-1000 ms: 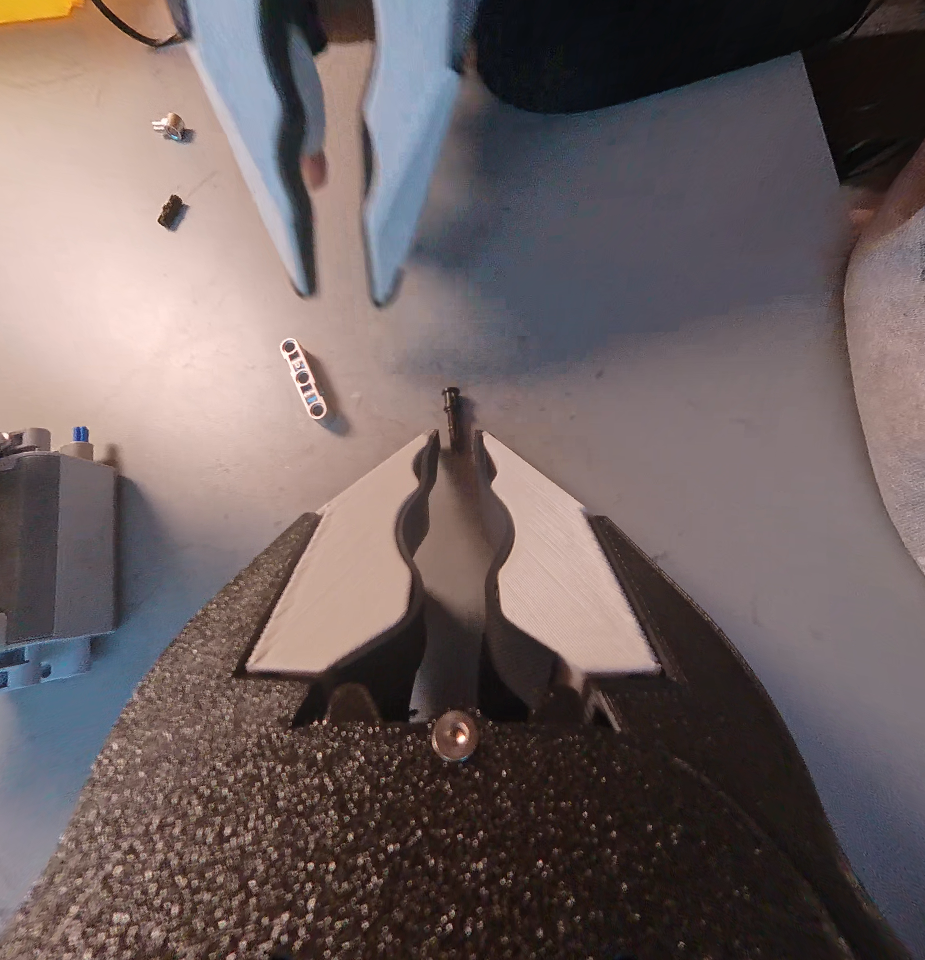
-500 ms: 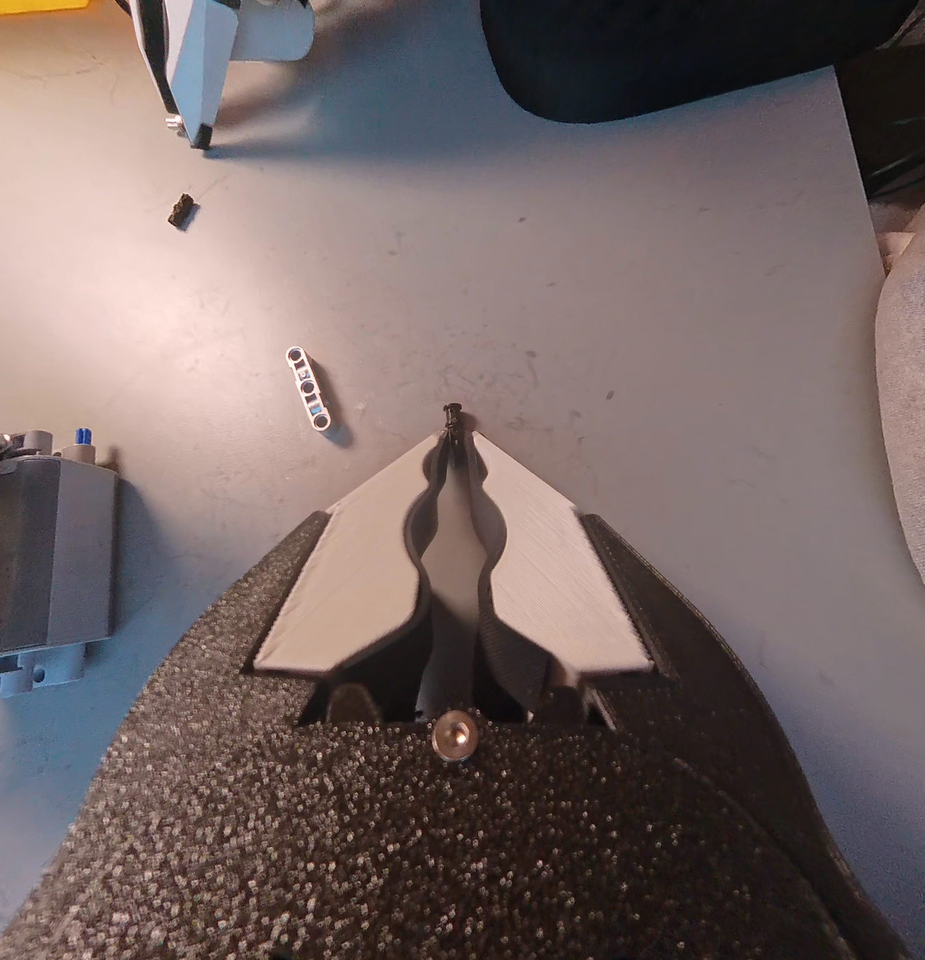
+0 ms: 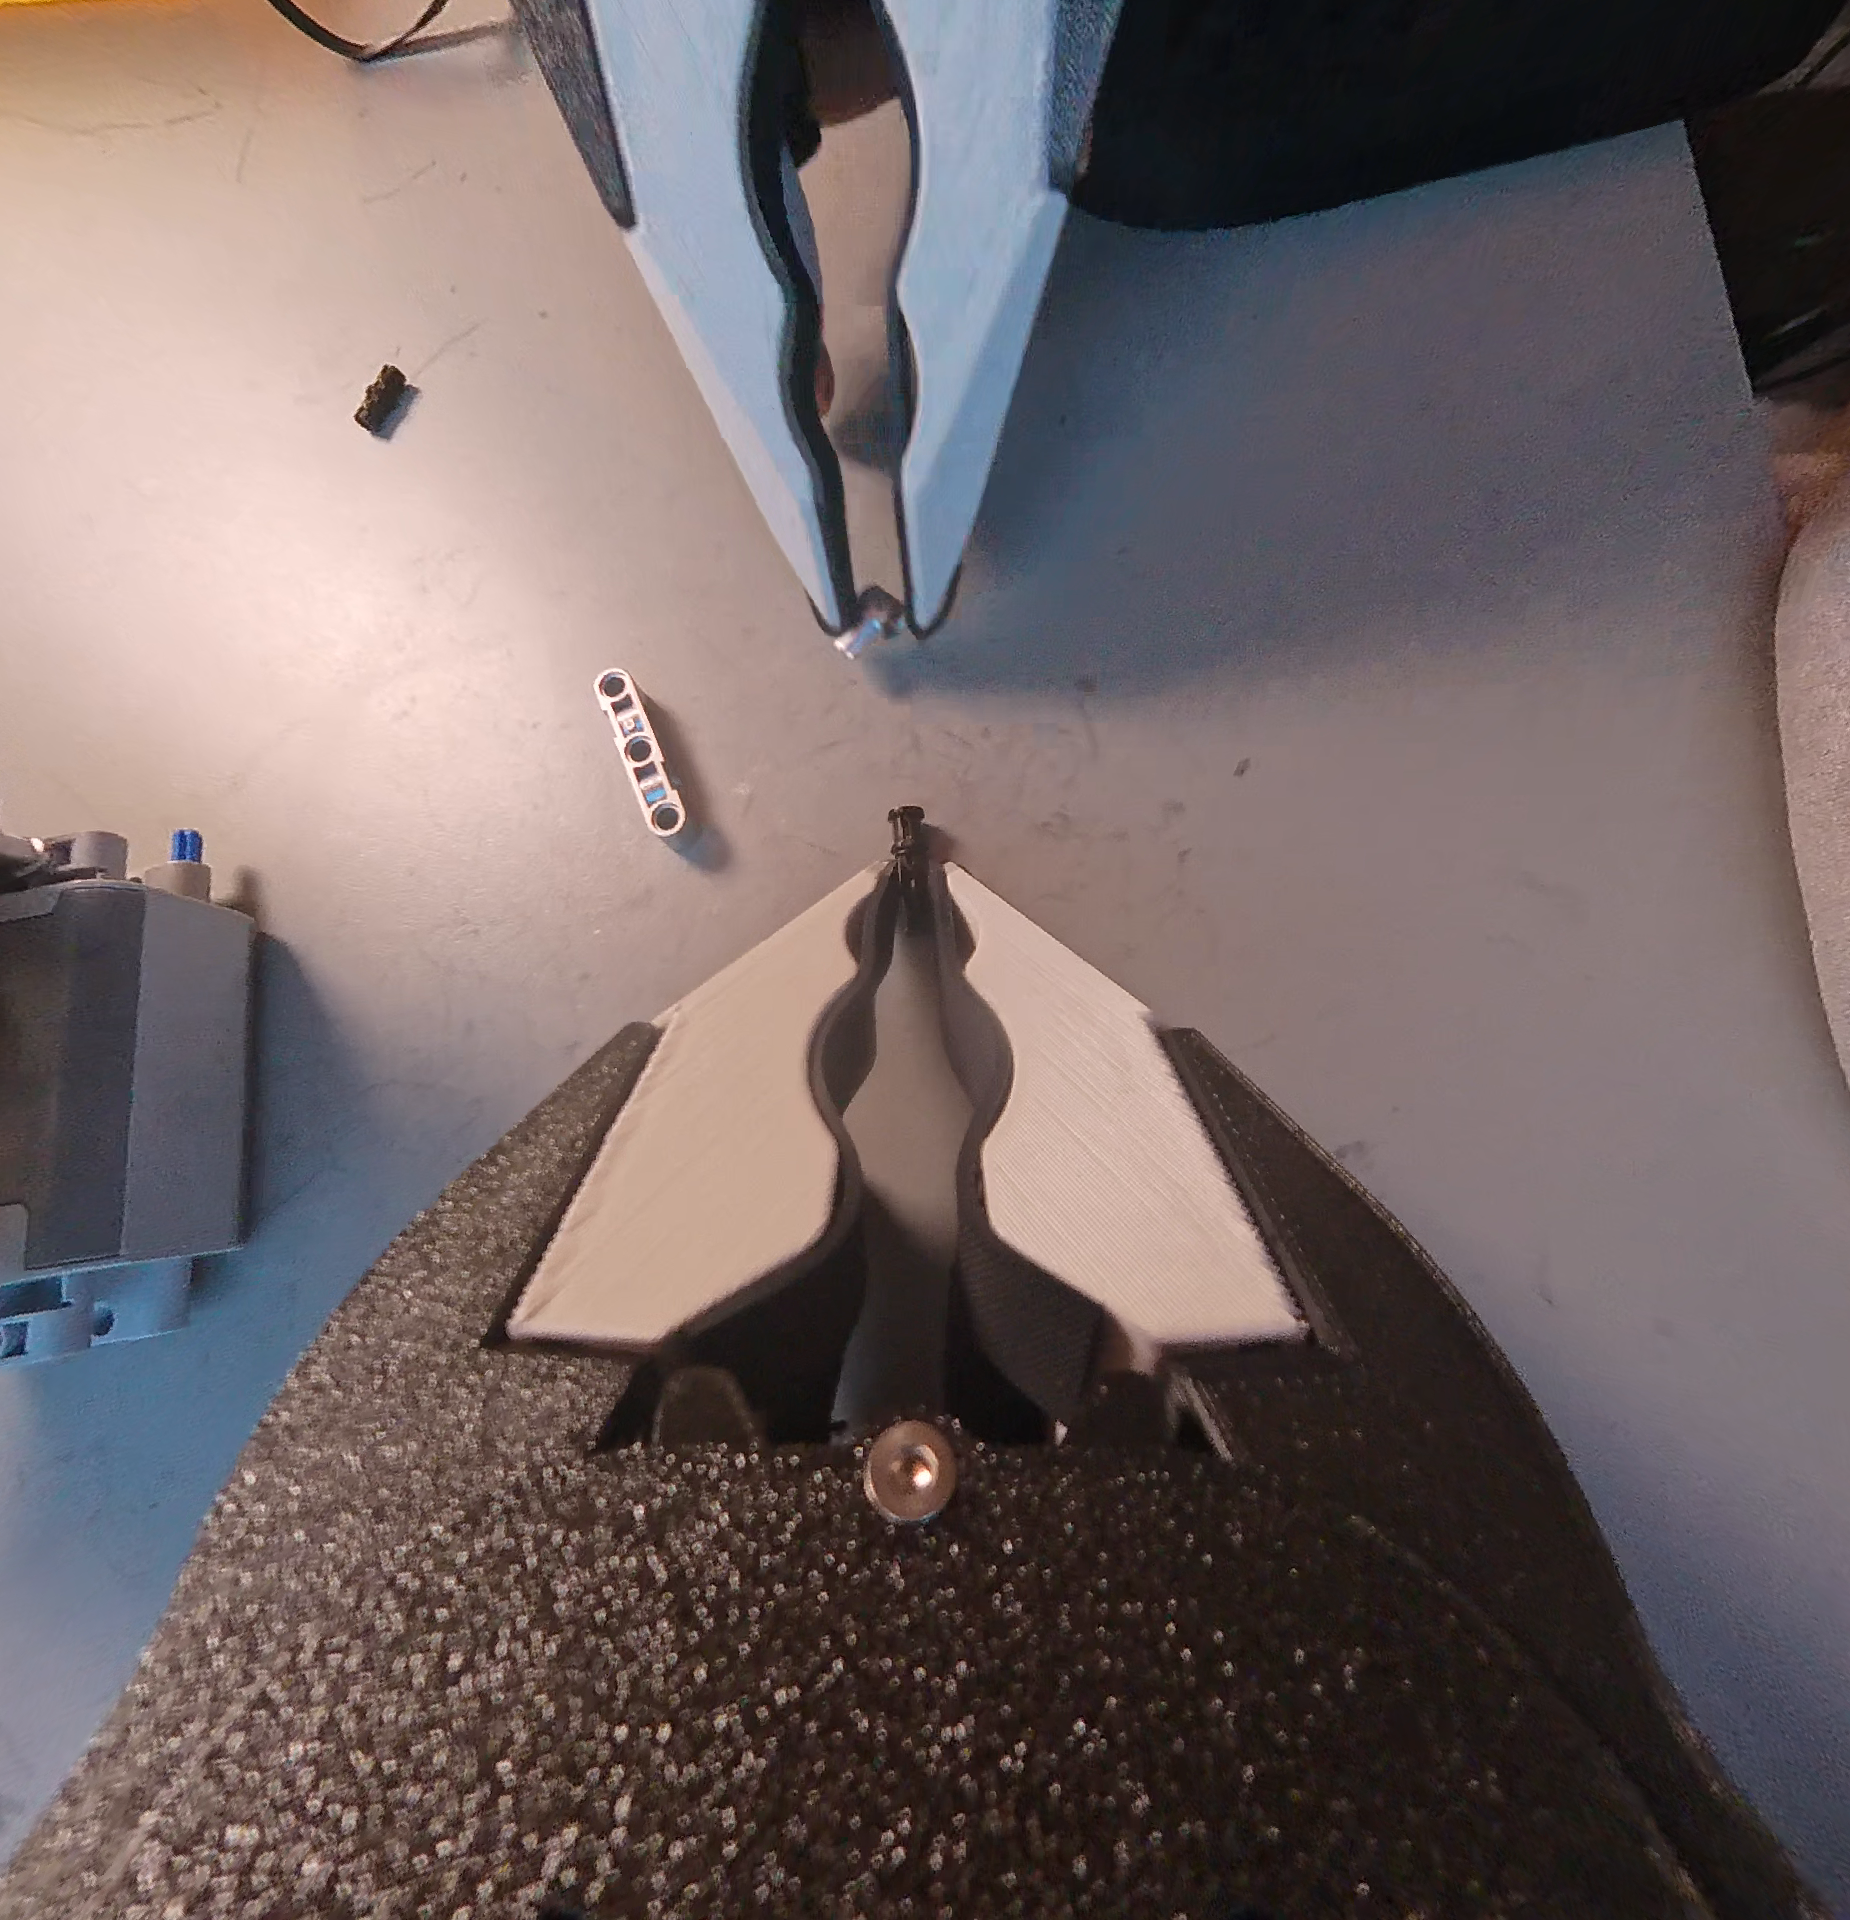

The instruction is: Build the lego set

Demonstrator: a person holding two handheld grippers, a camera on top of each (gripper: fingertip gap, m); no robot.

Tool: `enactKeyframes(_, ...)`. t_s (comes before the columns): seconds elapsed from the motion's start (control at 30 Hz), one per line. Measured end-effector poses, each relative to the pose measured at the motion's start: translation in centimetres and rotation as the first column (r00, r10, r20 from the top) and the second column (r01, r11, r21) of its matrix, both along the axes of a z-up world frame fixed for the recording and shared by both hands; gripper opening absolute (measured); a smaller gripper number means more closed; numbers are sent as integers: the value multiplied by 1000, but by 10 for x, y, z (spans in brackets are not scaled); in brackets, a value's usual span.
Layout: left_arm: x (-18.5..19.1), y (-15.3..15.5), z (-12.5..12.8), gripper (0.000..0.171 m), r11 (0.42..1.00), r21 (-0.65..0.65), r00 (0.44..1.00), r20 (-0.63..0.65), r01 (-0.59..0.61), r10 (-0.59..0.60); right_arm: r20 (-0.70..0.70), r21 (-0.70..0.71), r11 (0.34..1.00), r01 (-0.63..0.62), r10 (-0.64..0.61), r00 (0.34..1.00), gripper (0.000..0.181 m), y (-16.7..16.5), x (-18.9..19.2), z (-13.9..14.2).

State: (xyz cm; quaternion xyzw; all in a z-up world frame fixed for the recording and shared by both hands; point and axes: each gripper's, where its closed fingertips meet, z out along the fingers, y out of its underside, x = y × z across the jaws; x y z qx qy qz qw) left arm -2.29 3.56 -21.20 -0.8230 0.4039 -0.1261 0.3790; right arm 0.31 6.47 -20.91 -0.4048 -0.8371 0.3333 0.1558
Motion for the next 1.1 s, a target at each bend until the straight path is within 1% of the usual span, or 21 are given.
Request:
enactKeyframes(0.1,-1,-1,0,4,1000,4,1000,-3,8,-8,-15,31,998,-49,49,999,10,-10,-4,-2)
enactKeyframes(0.23,-2,-1,0,4,1000,7,1000,-5,16,-16,-42,67,996,-65,68,997,11,-14,-10,-2)
enactKeyframes(0.37,-4,0,1,7,1000,13,1000,-8,8,-8,-40,81,996,-25,28,999,15,-6,-11,-2)
enactKeyframes(0.5,-5,0,1,7,1000,7,1000,-2,5,-5,-29,74,997,-8,10,1000,15,-4,-5,-1)
enactKeyframes(0.67,-4,0,0,4,1000,3,1000,2,8,-8,-43,90,996,-15,19,999,15,-6,-8,-2)
enactKeyframes(0.77,-4,0,0,4,1000,8,1000,-2,6,-6,-59,60,998,-15,19,998,15,-5,-10,2)
enactKeyframes(0.97,-3,1,0,4,1000,10,1000,-4,3,-3,-21,52,997,-51,52,998,15,-12,-3,-3)
enactKeyframes(1.1,-3,1,0,4,1000,8,1000,-2,3,-3,-32,51,998,-38,39,999,15,-9,-3,1)
